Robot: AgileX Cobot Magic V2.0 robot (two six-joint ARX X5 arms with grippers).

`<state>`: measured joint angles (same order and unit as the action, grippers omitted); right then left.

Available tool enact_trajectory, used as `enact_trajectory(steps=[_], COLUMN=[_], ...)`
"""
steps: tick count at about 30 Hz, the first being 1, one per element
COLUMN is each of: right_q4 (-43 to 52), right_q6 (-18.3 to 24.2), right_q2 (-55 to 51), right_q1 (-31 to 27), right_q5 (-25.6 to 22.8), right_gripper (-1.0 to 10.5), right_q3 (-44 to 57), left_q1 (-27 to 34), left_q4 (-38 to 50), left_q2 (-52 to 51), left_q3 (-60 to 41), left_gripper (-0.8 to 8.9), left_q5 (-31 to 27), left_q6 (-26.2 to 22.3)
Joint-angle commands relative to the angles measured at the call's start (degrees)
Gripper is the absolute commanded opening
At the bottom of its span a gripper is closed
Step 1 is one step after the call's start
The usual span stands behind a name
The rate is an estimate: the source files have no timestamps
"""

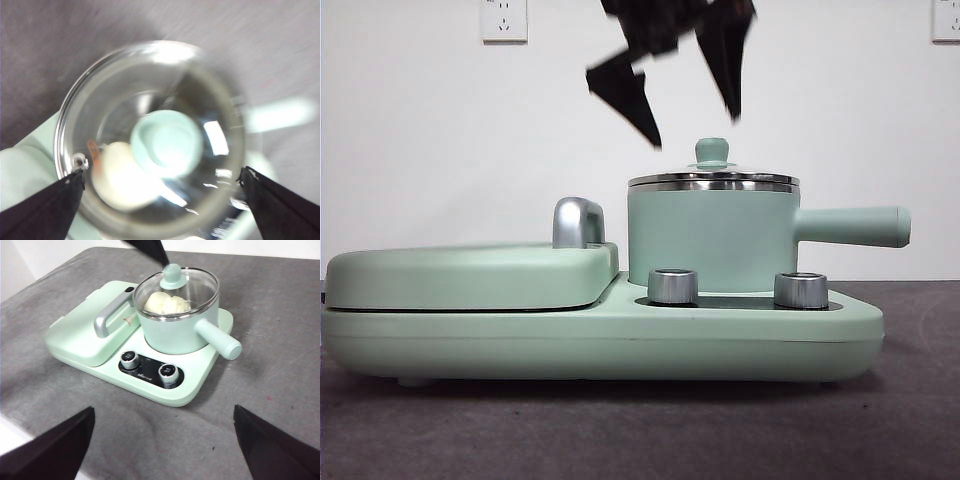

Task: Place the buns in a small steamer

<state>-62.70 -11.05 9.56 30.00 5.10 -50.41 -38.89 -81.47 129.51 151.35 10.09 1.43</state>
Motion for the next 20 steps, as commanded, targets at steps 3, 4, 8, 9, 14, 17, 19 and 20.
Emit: enact_trajectory(steps=[3,4,8,9,14,17,19,20], right_q4=[0.57,0.59,1.99,2.93,5.55,6.56,6.99,7.10], right_q6=[-0.94,-0.94,-0.48,-0.46,0.15,0.17,0.17,0.35], right_q2=[0.02,0.02,0.02,0.04,0.09,0.09,0.09,0.09], right_q1=[0.35,0.35,0.35,0.35,0.35,0.35,0.35,0.35], right_q5=[2.69,3.04,3.98,4.00,4.35,5.33,6.67,7.19], right_gripper=[4.4,4.4,4.4,4.4,4.4,4.4,4.4,4.4], right_q3=[-0.37,-0.37,-0.37,-0.35,-0.15,-0.13,-0.09,-0.07], left_q1=[1.46,1.51,1.31,1.33,2.93,4.63,5.73,6.10], left_q4=[-2.93,-2.93,-2.91,-2.89,1.64,8.61,13.70,15.58], left_q2=[-9.55,-12.85,-29.55,-34.36,-50.29,-60.92,-69.22,-72.70], left_q3=[-4.63,-8.74,-31.06,-37.46,-57.24,-68.48,-76.37,-79.41], left_gripper=[5.00,5.00,5.00,5.00,5.00,5.00,5.00,5.00], left_q5=[5.03,5.03,5.03,5.01,4.96,4.98,4.98,4.96], left_q6=[2.58,1.97,-2.16,-3.26,-3.30,-1.46,-0.24,-0.20])
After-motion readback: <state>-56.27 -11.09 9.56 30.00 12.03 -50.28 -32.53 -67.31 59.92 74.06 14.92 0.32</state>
